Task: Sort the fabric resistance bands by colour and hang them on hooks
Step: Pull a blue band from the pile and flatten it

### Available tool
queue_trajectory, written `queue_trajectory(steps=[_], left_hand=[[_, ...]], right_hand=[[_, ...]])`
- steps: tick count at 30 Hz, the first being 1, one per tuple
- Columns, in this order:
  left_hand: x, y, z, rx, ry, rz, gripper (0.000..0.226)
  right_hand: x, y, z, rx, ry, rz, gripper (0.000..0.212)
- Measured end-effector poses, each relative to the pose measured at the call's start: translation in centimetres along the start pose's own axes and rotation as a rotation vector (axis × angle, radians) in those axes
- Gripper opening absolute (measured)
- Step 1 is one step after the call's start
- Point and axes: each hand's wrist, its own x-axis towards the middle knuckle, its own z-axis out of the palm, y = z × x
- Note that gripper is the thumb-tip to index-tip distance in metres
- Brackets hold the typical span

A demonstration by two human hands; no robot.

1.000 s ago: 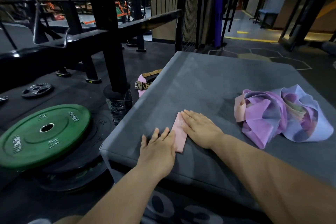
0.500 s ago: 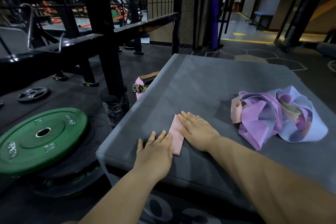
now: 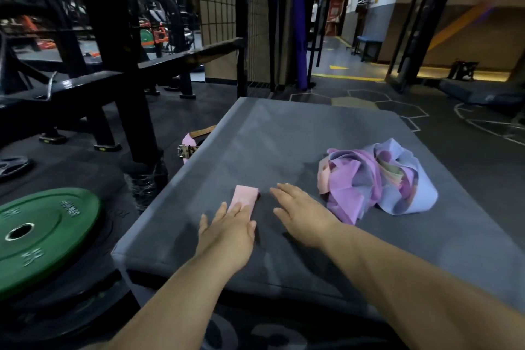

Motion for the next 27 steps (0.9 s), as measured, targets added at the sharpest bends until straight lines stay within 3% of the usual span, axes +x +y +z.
queue_trajectory(steps=[5, 9, 15, 20, 23, 27], left_hand=[[0.7, 4.9, 1.0, -0.019, 0.02, 0.127, 0.047], [1.6, 8.8, 2.4, -0.088, 0.023, 0.186, 0.044], [2.8, 13.7, 3.7, -0.292, 0.035, 0.175, 0.046], [3.5, 16.5, 4.9, -0.27, 0.05, 0.192, 0.069], [4.0, 17.0, 5.8, -0.23, 0.13, 0.221, 0.059], [4.9, 16.5, 6.3, -0.354, 0.252, 0.228, 0.033]], right_hand=[[-5.4, 4.2, -2.3, -0.028, 0.124, 0.086, 0.043], [-9.0, 8.4, -3.0, -0.071, 0.387, 0.163, 0.024], [-11.7, 12.1, -3.4, 0.096, 0.364, 0.412, 0.024], [-12.4, 13.9, -4.0, 0.205, 0.328, 0.495, 0.03], [-12.5, 15.0, -4.8, 0.249, 0.378, 0.548, 0.023], [-12.3, 15.8, -5.3, 0.328, 0.394, 0.616, 0.018]])
